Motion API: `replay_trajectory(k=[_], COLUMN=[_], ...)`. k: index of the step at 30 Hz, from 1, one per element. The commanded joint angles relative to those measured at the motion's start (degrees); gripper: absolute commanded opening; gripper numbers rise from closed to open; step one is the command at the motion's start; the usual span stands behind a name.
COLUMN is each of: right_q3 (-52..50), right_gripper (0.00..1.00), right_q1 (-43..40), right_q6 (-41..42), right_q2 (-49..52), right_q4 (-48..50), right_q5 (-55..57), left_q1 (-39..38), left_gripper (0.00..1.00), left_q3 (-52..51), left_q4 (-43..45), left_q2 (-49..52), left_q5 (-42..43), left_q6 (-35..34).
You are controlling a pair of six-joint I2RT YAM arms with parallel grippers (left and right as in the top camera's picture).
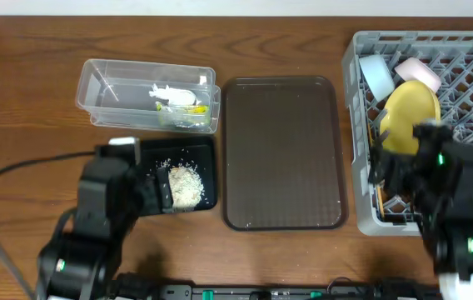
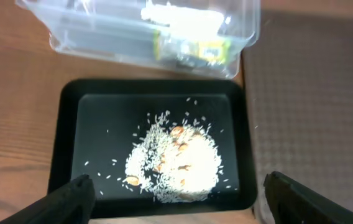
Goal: Sort waste into correct bins and load items into the dishwasher rack
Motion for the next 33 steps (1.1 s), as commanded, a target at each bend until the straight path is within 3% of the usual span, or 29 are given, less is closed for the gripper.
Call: replay_trajectory(k=[1,6,14,22,28,33], right_q3=[-3.5,-4.8,-4.8,-4.9,-9.1,-21.6], right_gripper=[0.99,0.99,0.99,0.99,0.99,0.99], right_q1=[-0.2,-0.2,-0.2,0.3,1.9,1.9], right_q6=[0.2,0.2,0.2,0.2,-0.1,-2.7], right_q2=[-5.9,-11.3,-11.6,-13.1,-22.6,-34.4], right_q4=[-1.0,-9.0,-20.1,-21.4,-8.8,8.9], right_q5=[1.4,1.4,1.4,1.4,0.7,-0.7], left_q1=[-0.2,-0.2,-0.2,-0.2,-0.2,-0.2], left_gripper=[0.90,0.91,0.92,0.92,0.92,0.92], left_q3=[-0.8,-0.8,-0.8,-0.8,-0.8,-0.8], left_q4=[0.5,0.4,0.4,0.4,0.4,0.4], left_q2=[-3.2,-4.7,-4.4,-4.4,-4.4,-4.4], left_q5=[0.6,0.6,0.6,0.6,0.6,0.6], left_q6=[1.1,1.1,1.1,1.1,1.1,1.1])
